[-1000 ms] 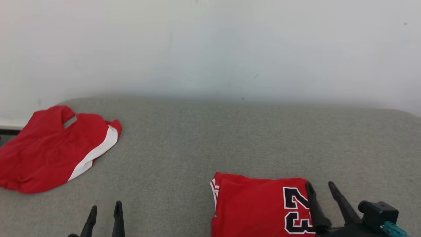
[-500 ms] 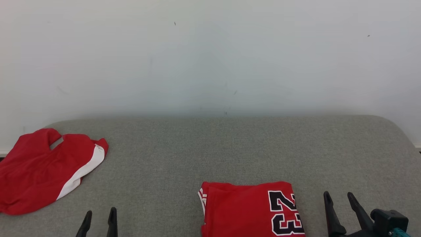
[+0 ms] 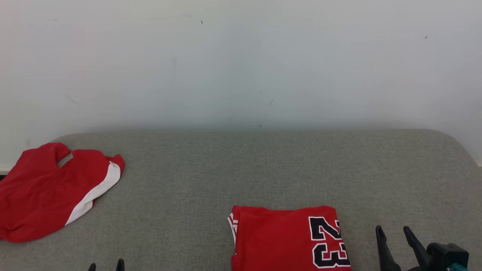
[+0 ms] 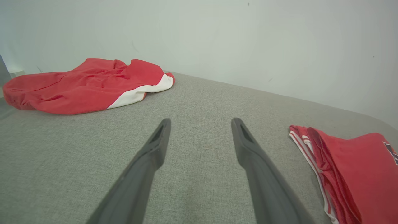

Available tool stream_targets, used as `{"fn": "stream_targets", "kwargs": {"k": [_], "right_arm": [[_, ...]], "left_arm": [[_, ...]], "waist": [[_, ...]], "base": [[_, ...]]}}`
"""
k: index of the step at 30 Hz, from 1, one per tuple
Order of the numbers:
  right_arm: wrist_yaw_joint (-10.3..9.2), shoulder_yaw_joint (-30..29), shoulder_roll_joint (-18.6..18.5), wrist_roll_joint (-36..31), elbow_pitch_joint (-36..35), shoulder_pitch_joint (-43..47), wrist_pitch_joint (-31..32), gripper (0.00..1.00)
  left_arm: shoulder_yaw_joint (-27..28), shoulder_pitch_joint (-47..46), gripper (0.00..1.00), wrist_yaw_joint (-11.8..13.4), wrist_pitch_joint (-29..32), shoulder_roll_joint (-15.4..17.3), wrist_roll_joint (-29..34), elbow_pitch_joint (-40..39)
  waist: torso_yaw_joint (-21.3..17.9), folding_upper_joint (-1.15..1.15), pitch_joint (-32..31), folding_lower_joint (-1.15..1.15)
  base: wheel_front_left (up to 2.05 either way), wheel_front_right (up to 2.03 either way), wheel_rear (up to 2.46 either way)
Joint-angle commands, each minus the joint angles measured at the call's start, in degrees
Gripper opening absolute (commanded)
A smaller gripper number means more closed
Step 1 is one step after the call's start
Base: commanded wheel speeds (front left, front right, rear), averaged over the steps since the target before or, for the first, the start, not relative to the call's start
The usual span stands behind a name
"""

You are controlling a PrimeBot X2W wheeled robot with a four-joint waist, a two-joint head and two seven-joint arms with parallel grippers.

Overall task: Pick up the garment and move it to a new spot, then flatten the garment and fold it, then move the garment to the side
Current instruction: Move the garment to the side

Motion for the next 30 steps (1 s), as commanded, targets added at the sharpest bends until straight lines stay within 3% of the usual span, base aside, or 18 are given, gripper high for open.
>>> {"fn": "stream_targets", "kwargs": {"k": [1, 18, 22, 26, 30], "right_arm": [[-0.09, -0.16, 0.13, -0.3, -0.38, 0.06, 0.27, 1.0], [-0.09, -1.21, 1.26, 1.21, -2.57, -0.61, 4.84, 1.0], [-0.09, -5.72, 1.6, 1.0, -0.68, -2.69, 17.53, 1.0], [-0.09, -4.7, 1.74, 1.16, 0.0, -6.95, 31.94, 1.0], [-0.09, -2.9, 1.68, -1.35, 0.69, -9.72, 39.94, 1.0]], "left_arm": [[0.24, 0.31, 1.0, -0.33, -0.22, -0.26, 0.42, 0.1], [1.18, -0.39, 1.0, -0.87, -0.22, -2.02, 1.34, 0.8], [1.7, 0.01, 1.0, -0.76, -0.22, -2.36, 1.38, 0.44], [2.03, -0.4, 1.0, -0.78, -0.22, -2.67, 1.81, 0.05], [1.22, -1.6, 1.0, -0.8, -0.22, -2.88, 1.97, -0.26]], "waist": [[0.0, 0.0, 0.19, 0.0], [1.1, 0.0, 1.32, 0.0], [0.92, 0.0, 1.7, 0.0], [1.18, 0.0, 2.32, 0.0], [2.4, 0.0, 3.29, 0.0]], "base": [[0.0, 0.0, 0.0], [0.0, 0.0, 0.0], [0.0, 0.0, 0.0], [0.0, 0.0, 0.0], [0.0, 0.0, 0.0]]}}
